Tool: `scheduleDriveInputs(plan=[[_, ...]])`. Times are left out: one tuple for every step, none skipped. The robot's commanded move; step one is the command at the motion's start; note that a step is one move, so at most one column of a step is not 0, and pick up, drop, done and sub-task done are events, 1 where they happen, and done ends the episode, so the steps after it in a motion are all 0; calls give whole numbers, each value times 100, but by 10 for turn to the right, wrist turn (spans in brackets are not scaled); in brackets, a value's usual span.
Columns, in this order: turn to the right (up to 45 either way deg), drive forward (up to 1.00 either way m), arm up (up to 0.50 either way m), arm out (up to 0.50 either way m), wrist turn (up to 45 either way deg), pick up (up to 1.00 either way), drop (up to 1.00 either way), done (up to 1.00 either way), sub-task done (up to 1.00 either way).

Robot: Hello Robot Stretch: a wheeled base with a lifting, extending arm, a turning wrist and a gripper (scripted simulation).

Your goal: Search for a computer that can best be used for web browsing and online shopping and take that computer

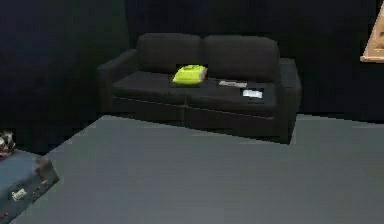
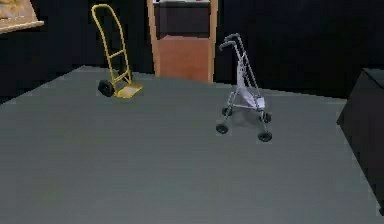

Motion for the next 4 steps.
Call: scheduleDriveInputs(plan=[[-450, 0, 0, 0, 0, 0, 0, 0, 0], [-240, 0, 0, 0, 0, 0, 0, 0, 0], [0, 100, 0, 0, 0, 0, 0, 0, 0], [-90, 0, 0, 0, 0, 0, 0, 0, 0]])
